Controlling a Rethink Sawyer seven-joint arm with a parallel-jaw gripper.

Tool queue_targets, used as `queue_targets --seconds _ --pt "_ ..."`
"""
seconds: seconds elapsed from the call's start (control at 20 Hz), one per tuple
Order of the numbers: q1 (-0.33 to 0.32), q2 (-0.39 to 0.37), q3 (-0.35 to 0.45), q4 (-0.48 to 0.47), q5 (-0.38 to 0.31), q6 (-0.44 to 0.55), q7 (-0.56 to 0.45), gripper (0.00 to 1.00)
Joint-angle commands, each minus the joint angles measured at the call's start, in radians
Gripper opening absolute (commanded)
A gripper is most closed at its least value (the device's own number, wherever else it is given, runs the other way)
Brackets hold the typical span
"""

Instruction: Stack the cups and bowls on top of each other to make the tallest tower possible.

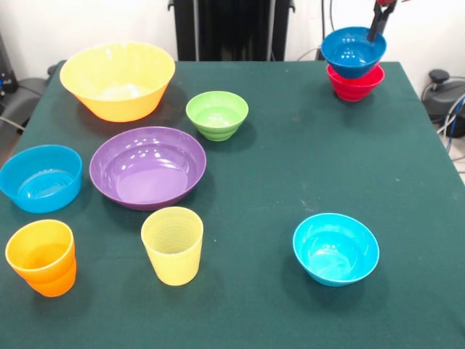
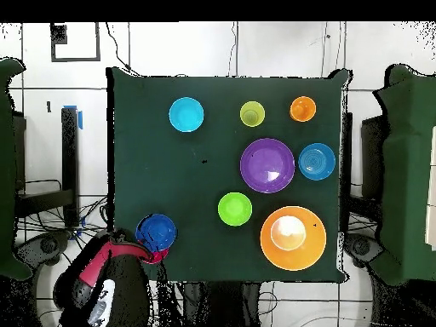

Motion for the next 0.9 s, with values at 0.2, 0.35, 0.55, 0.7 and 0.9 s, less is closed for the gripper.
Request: queue_targets --seconds 0.2,0.35,0.55,0.7,0.9 --pt "0.024 0.015 0.010 -0.012 0.074 0.023 0.136 0.00" --pt "0.022 0.037 0.029 -0.048 0.085 0.033 0.107 0.00" --pt "0.017 0.055 0.044 -0.075 0.085 0.036 0.074 0.00" --pt "0.023 0.053 0.043 -0.081 0.085 0.035 0.071 0.00" --pt "0.030 0.064 0.044 -0.093 0.084 0.032 0.074 0.00"
